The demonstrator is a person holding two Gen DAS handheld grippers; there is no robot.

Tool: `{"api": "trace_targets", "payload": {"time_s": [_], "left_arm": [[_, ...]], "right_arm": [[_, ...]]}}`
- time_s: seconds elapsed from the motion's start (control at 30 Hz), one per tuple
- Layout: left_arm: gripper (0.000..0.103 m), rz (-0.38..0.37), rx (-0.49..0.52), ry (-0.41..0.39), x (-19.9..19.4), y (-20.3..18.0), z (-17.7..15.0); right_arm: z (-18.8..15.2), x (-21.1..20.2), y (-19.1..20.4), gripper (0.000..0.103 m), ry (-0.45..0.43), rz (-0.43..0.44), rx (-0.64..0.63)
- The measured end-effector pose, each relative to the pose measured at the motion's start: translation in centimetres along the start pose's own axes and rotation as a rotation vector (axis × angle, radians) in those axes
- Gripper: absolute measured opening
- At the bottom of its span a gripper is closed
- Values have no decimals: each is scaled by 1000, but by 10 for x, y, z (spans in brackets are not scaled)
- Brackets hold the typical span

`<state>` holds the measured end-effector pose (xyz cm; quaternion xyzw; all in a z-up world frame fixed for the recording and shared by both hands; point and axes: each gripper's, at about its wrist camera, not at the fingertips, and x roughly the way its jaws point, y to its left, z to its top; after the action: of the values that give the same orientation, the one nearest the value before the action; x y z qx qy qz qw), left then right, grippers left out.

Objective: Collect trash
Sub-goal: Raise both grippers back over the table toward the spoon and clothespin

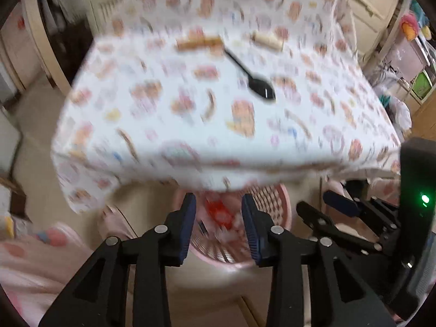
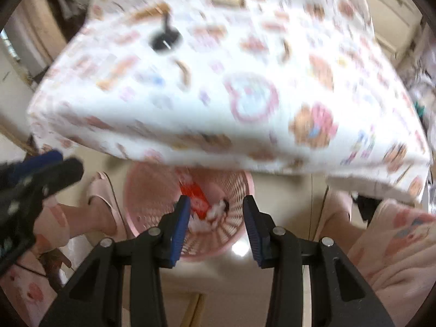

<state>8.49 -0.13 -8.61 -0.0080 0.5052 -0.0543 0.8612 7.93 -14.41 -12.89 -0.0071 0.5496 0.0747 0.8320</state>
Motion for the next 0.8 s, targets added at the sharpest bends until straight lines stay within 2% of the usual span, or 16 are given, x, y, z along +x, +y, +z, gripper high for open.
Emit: {"api": "trace_targets", "payload": {"time_s": [0.13,0.3,0.37,0.5,0.63,0.73,0.8], "left_arm": [[38,-5,29,-97,-20,-3,4],[39,-21,31,-139,-29,-5,4],[43,-12,30,-162,-32,-7,4],[61,-4,14,-196,-40,-3,3],[68,6,1,-190,-40,2,4],[72,9,-8,-189,-39,3,5],[77,16,-8,-200,-40,3,6]], "right_arm": [[5,-24,4,40,-110,47,-18],[9,-40,0,42,-207,61,4],[11,-44,-3,43,-230,61,5],[11,-49,-2,43,-251,58,-3],[9,-50,0,44,-253,56,-12],[9,-52,0,52,-260,58,-14],[9,-54,-1,64,-271,53,-11]]}}
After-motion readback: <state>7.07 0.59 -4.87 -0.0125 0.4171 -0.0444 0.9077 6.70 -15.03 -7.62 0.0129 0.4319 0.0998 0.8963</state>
